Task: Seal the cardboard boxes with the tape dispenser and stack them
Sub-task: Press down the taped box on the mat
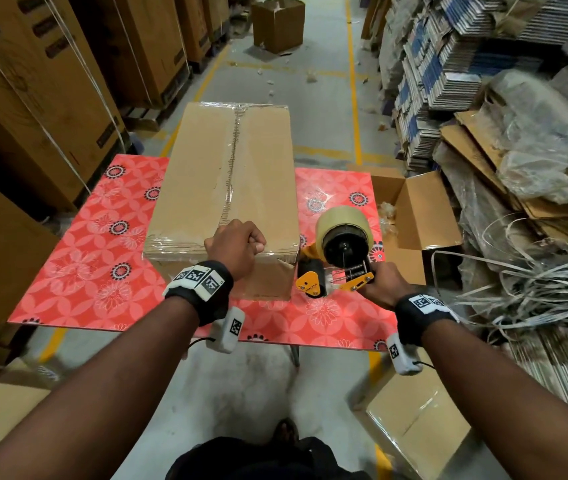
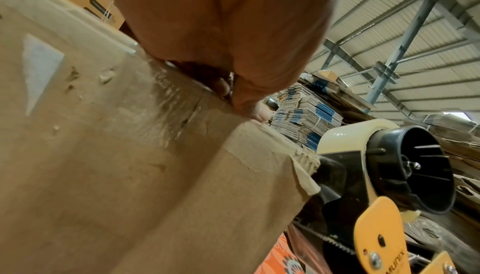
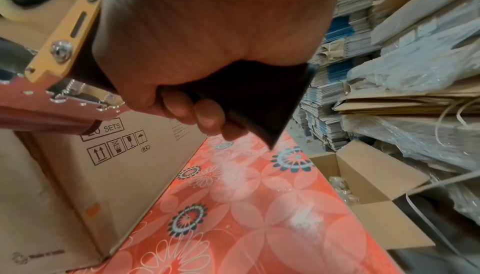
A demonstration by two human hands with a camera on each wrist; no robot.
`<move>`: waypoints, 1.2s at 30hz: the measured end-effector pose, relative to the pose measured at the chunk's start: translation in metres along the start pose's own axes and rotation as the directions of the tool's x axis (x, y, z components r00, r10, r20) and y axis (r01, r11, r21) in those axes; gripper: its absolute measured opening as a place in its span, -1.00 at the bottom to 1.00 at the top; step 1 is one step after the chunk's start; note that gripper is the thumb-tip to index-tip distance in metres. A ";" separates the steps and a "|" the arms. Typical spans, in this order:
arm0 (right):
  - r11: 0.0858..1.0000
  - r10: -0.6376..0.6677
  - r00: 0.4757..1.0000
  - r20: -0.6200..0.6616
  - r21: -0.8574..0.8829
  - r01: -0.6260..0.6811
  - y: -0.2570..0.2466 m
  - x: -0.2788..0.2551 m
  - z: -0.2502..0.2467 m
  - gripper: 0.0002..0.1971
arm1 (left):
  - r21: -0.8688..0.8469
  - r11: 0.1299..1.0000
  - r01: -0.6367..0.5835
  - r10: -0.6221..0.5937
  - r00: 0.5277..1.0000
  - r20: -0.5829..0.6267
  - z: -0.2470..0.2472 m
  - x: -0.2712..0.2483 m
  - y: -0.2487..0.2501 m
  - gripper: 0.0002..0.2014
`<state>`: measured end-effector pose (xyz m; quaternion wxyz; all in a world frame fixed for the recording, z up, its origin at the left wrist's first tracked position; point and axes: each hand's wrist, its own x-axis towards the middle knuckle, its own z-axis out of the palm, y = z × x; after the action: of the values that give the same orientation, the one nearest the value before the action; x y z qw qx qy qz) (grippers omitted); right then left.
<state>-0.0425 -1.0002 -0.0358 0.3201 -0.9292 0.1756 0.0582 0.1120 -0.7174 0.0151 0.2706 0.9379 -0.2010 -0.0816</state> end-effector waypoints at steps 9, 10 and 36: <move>0.980 0.122 0.982 0.146 -0.171 -0.097 0.031 -0.007 0.019 -0.74 | 0.010 1.000 0.001 -0.001 1.000 0.000 -0.007 -0.003 0.003 -0.79; 0.980 0.151 0.981 0.123 -0.147 -0.132 0.034 -0.009 0.022 -0.75 | 0.007 1.000 0.002 -0.002 1.000 -0.001 -0.007 -0.003 0.004 -0.79; 0.945 0.303 0.935 0.186 0.068 -0.320 0.014 0.036 0.068 -0.47 | 0.003 1.000 -0.020 0.020 1.000 0.013 -0.004 0.001 -0.002 -0.73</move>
<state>-0.0140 -0.9794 -0.1055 0.3654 -0.8644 0.2948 0.1800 0.1148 -0.7140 0.0171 0.2686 0.9357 -0.2123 -0.0848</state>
